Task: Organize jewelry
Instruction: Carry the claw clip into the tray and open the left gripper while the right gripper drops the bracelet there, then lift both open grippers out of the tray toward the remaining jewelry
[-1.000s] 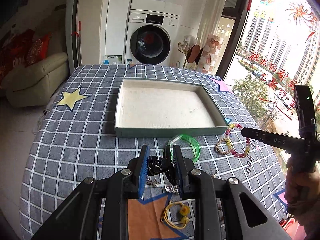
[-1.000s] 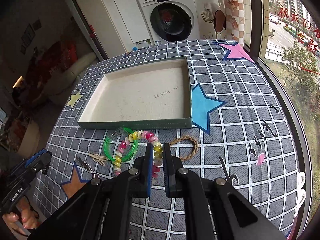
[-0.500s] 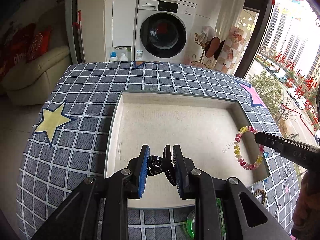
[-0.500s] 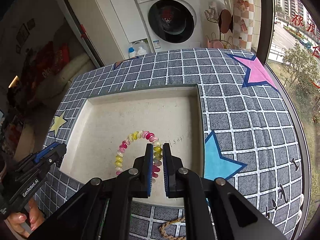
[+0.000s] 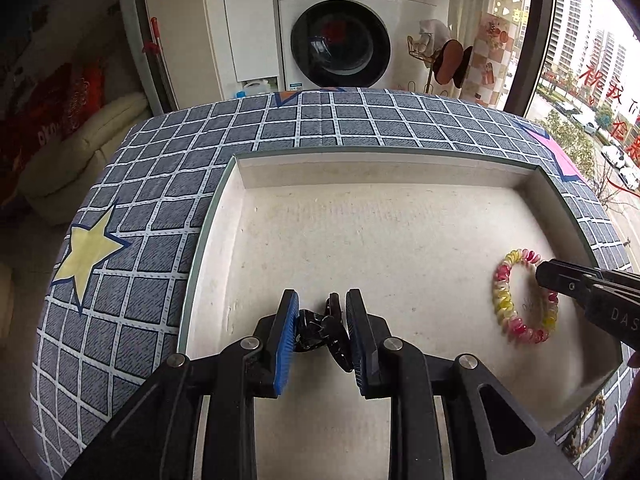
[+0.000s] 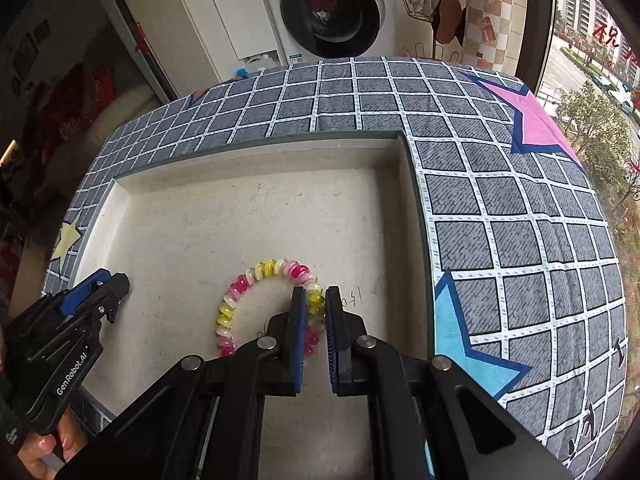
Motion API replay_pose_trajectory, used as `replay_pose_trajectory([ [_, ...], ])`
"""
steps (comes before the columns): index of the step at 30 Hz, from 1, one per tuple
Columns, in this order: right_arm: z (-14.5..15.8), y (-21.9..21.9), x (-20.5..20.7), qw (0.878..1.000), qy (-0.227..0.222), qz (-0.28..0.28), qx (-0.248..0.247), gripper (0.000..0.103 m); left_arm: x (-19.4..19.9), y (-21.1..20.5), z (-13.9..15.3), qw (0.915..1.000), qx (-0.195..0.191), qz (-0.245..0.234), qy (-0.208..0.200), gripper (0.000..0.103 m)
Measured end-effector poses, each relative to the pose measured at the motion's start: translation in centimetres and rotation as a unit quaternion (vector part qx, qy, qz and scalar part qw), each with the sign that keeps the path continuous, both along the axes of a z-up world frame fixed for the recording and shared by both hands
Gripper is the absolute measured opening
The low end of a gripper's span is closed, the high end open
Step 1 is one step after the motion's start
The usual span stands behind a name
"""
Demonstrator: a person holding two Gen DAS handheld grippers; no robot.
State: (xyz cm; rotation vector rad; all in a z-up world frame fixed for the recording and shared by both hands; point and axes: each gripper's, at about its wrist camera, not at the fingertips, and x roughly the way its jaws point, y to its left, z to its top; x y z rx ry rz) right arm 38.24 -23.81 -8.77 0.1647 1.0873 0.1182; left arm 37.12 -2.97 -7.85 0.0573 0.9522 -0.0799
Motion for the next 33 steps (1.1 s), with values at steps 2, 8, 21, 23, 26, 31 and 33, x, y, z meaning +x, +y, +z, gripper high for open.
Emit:
replay_pose_trajectory([
  [2,0.1,0.1,-0.2,1.000,-0.005,0.002,-0.005,0.011,0.0,0.0,-0.1,1.0000,0.004,0.005,0.001,0.044],
  [8,0.7,0.1,-0.6,1.000,-0.012,0.001,0.005,0.057,-0.8,0.5,1.5,0.9994,-0.005,0.018,-0.030,0.092],
  [21,6.3,-1.3,-5.5,0.993,-0.067,-0.008,0.102,0.084,-7.5,1.5,6.7,0.9956,-0.034,0.002,-0.087,0.103],
  [23,6.9,-1.6,-6.8,0.990,-0.076,-0.011,0.114,0.085,-9.2,1.8,7.3,0.9950,-0.036,-0.001,-0.093,0.103],
  [26,7.4,-2.0,-8.9,0.988,-0.086,-0.012,0.125,0.086,-11.7,2.3,7.7,0.9948,-0.030,0.000,-0.097,0.103],
  [31,7.6,-2.7,-12.5,0.985,-0.107,-0.017,0.133,0.103,-15.2,3.5,7.5,0.9953,-0.048,0.003,-0.084,0.103],
  [33,7.6,-2.9,-13.8,0.983,-0.115,-0.015,0.139,0.103,-16.5,3.6,7.3,0.9956,-0.042,0.003,-0.083,0.103],
])
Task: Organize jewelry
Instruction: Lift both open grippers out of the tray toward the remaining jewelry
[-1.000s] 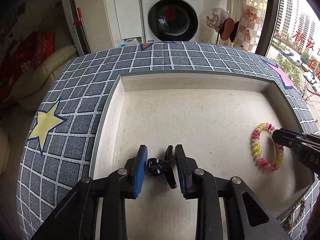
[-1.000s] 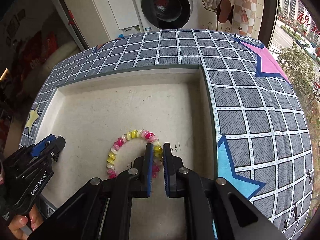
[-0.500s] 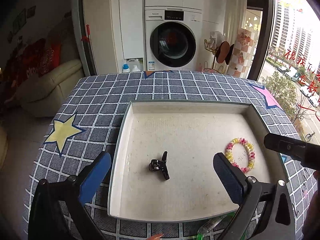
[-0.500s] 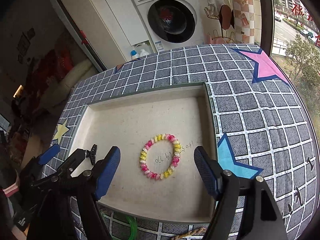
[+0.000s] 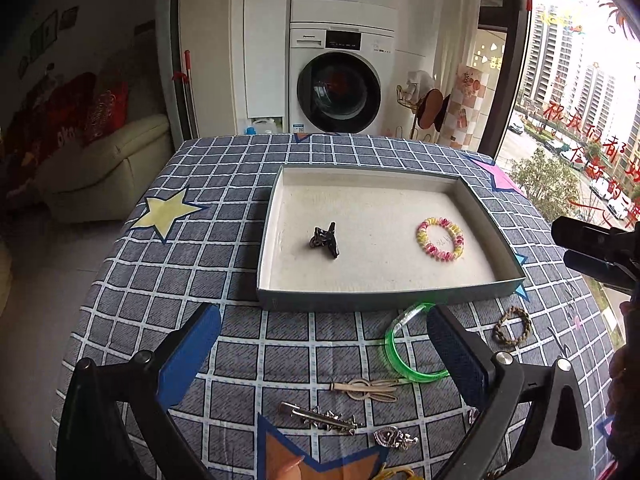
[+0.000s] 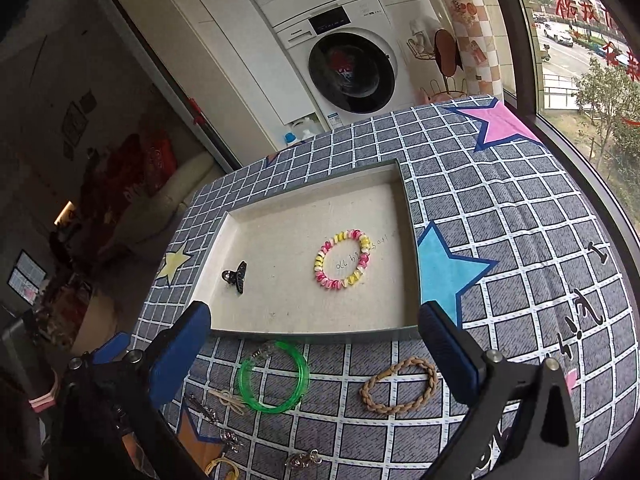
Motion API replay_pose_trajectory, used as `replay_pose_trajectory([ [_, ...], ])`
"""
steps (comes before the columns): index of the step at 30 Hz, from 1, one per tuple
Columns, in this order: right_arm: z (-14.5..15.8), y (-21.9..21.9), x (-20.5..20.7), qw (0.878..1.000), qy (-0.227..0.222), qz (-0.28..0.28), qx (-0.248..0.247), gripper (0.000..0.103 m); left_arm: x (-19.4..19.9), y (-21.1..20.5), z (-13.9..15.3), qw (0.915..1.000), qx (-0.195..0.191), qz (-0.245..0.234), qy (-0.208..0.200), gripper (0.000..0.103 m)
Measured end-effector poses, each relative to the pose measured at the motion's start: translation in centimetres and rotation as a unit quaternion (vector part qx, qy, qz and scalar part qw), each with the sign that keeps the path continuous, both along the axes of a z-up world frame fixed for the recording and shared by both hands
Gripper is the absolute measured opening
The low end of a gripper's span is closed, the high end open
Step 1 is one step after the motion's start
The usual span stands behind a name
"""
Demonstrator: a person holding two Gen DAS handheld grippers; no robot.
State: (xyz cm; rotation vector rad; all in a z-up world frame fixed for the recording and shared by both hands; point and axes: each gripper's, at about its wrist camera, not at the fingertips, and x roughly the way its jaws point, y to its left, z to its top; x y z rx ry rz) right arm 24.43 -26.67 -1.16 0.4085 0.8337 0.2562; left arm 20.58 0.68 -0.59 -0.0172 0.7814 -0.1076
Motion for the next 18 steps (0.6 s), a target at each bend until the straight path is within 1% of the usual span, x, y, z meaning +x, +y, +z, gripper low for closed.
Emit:
replay_pose_trajectory([
  [3,0.1,0.0,-1.8,1.000,-0.005,-0.002,-0.006,0.103,-1.6,0.1,-0.4,0.9999,0.012,-0.003,0.002,0.103],
  [5,0.1,-0.1,-3.0,1.000,0.001,0.000,-0.005,0.103,-2.6,0.3,-0.7,0.9999,0.013,0.001,0.009,0.103],
  [10,-0.9,-0.1,-5.3,0.999,0.039,0.004,-0.019,0.103,-4.8,1.1,-1.8,0.9996,0.013,0.019,0.015,0.103],
  [16,-2.8,-0.2,-8.1,0.997,0.073,0.011,-0.023,0.103,-6.6,2.5,-3.6,0.9986,0.012,0.032,0.041,0.103],
  [18,-3.3,-0.1,-9.0,0.996,0.080,0.010,-0.034,0.103,-7.2,2.7,-4.2,0.9985,0.010,0.023,0.050,0.103],
])
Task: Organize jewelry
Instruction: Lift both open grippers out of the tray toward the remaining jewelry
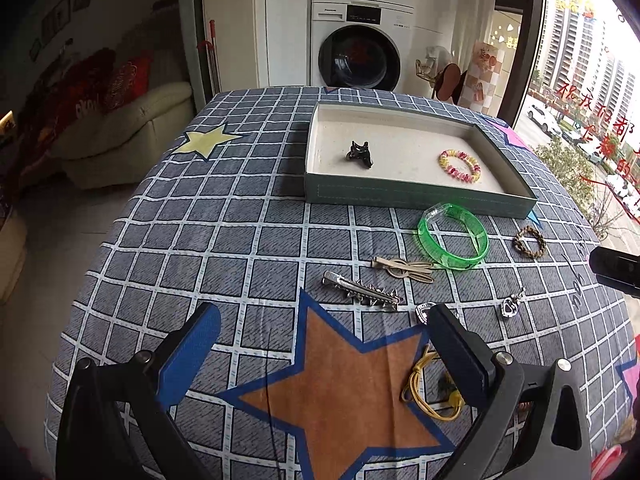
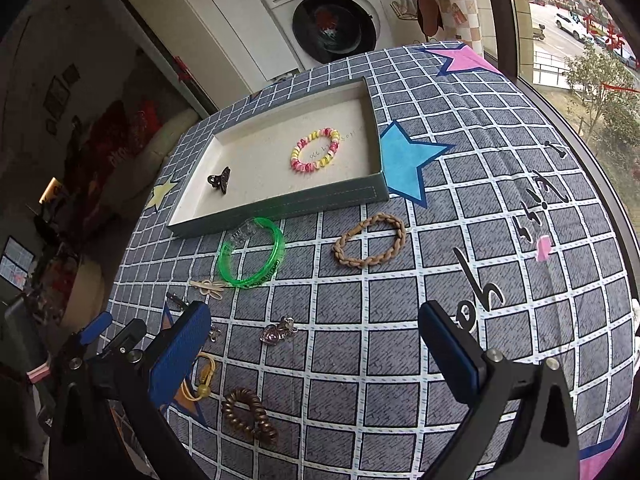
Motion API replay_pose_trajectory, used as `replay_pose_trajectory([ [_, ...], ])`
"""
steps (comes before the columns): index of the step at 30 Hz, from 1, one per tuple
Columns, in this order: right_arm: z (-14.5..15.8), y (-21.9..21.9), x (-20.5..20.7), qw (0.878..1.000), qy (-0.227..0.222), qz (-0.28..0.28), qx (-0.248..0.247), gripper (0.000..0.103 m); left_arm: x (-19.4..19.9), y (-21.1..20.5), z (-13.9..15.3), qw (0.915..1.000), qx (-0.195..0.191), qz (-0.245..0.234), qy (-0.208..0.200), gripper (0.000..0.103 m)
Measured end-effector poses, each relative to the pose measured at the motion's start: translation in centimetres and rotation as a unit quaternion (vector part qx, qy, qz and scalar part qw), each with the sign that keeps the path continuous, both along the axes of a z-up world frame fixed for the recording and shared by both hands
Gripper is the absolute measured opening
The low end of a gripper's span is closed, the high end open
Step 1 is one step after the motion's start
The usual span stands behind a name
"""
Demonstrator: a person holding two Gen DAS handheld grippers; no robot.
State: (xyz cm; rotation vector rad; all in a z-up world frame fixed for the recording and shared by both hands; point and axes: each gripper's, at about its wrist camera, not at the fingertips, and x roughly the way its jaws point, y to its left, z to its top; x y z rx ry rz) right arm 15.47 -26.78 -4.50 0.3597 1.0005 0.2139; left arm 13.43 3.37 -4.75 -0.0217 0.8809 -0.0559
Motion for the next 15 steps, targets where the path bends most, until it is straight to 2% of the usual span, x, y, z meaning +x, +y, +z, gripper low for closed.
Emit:
replay_pose_trajectory([
  [5,-1.7,0.7,-1.9,0.999,0.020,0.007,-0.034,0.103,-1.2,0.1,-1.1,0.9999,0.010,-0.003,0.011,0.103],
  [15,-3.4,2.6,-5.3,0.997,0.040,0.029,-0.061,0.103,-2.6,-0.9,-2.7,0.9990,-0.016,-0.014,0.040,0.103],
])
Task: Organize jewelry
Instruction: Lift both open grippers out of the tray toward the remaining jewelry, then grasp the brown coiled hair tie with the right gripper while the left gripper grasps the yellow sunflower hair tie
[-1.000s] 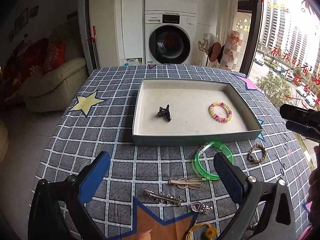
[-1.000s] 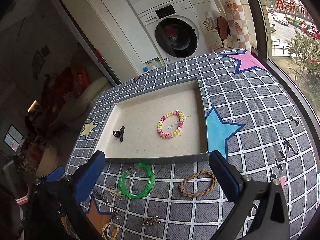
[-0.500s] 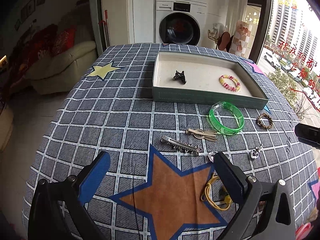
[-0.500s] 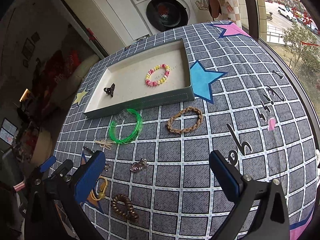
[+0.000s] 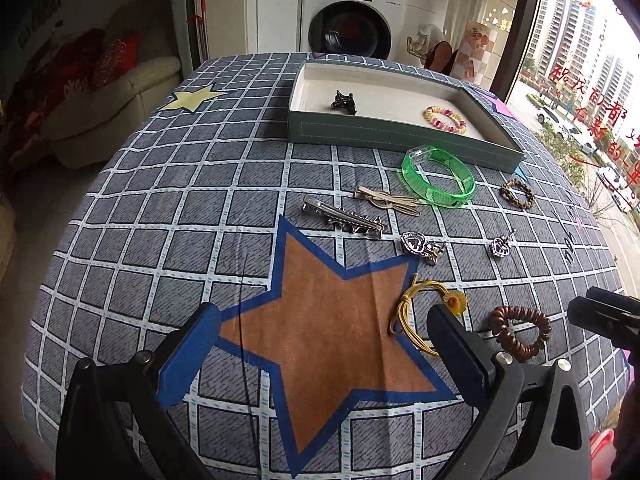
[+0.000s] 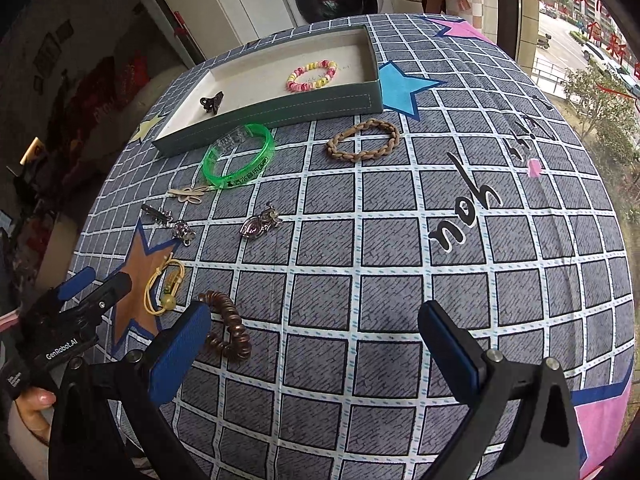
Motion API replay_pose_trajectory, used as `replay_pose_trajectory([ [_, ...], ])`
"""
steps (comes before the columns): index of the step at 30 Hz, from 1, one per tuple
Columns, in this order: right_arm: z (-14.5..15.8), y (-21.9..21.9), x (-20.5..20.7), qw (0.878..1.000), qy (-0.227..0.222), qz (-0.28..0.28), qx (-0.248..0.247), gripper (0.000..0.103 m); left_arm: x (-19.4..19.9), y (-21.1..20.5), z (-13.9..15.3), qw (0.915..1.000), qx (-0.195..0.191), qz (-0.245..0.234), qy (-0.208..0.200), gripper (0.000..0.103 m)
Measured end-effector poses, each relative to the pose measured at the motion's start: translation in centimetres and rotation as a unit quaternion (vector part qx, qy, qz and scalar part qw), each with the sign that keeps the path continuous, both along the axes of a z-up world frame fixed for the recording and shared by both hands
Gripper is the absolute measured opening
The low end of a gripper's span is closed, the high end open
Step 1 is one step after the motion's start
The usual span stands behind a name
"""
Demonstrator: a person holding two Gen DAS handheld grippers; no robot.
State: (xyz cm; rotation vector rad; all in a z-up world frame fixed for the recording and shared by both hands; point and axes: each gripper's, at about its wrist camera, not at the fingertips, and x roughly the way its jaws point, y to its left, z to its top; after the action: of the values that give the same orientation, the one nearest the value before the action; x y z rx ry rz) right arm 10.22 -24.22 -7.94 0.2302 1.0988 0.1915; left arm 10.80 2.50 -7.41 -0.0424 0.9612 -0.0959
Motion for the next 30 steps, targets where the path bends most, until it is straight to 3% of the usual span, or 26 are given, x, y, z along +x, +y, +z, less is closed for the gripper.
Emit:
replay_pose_trajectory([
  [12,-0.5,2.5,-0.9,0.999,-0.002,0.027,-0.043,0.103,1.3,-2.1,-1.7,0.9985,0.044,-0.025,0.021,0.103],
  [18,-1.3,4.1,-0.5,0.996,0.004,0.044,-0.075,0.102,1.5,-2.1,-2.1,0.9984,0.045,-0.026,0.023,0.103],
  [27,-1.5,5.0,-0.4,0.995,-0.005,0.052,-0.084,0.085,1.5,-2.6,-2.0,0.9979,0.054,-0.030,0.022,0.103],
  [29,-1.2,5.1,-0.5,0.996,-0.009,0.055,-0.075,0.073,1.3,-2.7,-1.9,0.9979,0.045,-0.040,0.023,0.103],
  [30,-1.1,5.1,-0.5,0.996,-0.010,0.057,-0.072,0.070,1.2,-2.8,-1.8,0.9979,0.037,-0.047,0.023,0.098],
])
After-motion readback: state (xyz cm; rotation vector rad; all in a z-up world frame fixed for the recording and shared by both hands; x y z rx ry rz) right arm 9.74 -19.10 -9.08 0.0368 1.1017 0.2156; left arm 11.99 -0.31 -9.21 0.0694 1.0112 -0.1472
